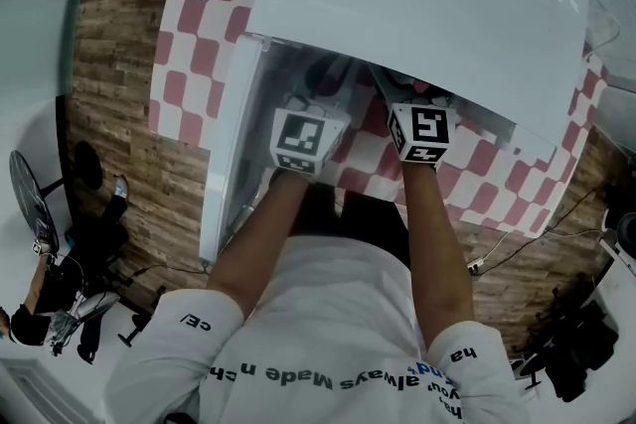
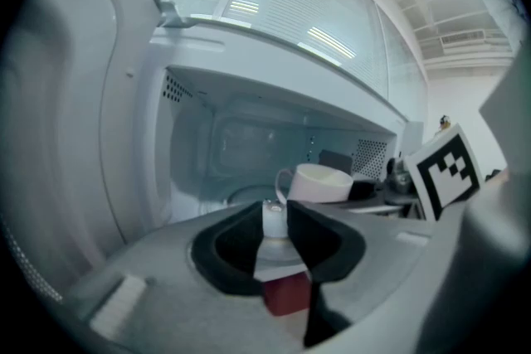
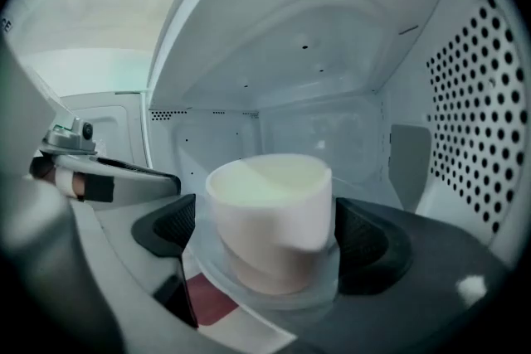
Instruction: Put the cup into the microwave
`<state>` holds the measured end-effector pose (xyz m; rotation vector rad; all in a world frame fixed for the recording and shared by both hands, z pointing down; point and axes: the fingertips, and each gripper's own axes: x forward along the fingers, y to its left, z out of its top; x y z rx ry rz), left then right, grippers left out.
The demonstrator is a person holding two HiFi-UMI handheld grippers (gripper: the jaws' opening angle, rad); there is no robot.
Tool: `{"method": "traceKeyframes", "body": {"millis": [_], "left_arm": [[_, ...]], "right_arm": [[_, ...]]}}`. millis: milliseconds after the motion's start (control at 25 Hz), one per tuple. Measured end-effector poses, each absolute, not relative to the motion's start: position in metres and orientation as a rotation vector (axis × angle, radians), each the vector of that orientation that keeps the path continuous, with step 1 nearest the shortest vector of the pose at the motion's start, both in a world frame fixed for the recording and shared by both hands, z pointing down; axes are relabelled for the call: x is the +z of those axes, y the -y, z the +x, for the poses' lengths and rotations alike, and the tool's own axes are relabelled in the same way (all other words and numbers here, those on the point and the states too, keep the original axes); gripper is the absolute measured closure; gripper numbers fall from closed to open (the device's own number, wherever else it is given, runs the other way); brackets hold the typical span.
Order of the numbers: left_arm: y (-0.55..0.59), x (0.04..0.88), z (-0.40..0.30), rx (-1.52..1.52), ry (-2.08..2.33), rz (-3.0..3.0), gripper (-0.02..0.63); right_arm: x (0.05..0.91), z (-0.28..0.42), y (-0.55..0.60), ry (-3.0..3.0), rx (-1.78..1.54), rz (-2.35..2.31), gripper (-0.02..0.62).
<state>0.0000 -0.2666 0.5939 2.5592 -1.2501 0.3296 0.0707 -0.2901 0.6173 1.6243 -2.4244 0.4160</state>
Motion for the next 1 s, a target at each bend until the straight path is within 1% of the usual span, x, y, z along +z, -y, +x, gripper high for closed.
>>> {"method": "traceKeyframes", "body": {"millis": [240, 480, 840, 1000], "left_arm": [[0.250, 0.574, -0.005, 0.320, 1.246, 2.553, 0.512], [0.227, 0.544, -0.008, 0.294, 1.212, 2.553, 0.517], [0.190, 0.473, -0.010, 0.214, 1.144, 2.584, 0.548], [0.169, 0.437, 0.001, 0.202, 1.078, 2.650, 0.549]], "right_arm": [[0.603, 0.070, 0.261, 2.418, 0.457, 1.613, 0.089], [0.578, 0.071, 0.229, 2.438, 0.508, 1.569, 0.151], [0.506, 0.071, 0.169, 2.499, 0.473, 1.481, 0.299], [0.458, 0.072, 0.150, 2.571, 0.435, 1.456, 0.347]]}}
